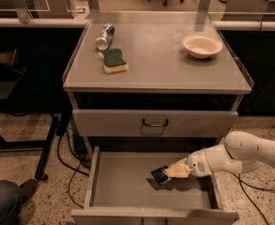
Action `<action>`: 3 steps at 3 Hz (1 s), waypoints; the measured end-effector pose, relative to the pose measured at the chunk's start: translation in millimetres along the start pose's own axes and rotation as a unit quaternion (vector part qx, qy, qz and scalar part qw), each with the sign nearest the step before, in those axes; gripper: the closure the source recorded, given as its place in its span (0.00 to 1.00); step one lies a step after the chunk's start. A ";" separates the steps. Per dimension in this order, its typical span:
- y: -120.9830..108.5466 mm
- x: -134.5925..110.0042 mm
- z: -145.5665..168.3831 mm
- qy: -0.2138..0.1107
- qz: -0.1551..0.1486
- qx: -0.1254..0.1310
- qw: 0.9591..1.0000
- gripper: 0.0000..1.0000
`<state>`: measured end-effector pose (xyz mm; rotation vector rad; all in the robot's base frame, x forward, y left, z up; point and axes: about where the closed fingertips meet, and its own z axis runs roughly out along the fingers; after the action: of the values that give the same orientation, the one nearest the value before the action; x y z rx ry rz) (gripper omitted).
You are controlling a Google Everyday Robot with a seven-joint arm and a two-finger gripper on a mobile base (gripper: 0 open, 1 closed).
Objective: Place rxbar blueberry into middle drawer
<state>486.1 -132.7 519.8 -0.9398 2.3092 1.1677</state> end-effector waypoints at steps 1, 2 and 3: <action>-8.3 20.2 18.6 -0.010 0.033 -0.021 0.999 1.00; -25.1 38.3 53.9 -0.008 0.066 -0.057 0.996 1.00; -25.1 38.3 54.1 -0.008 0.066 -0.057 0.996 1.00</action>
Offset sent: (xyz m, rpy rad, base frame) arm -0.0090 0.0105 -0.0887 0.1472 0.1804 -0.0890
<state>479.2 -114.3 451.6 -0.8239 2.3440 1.3676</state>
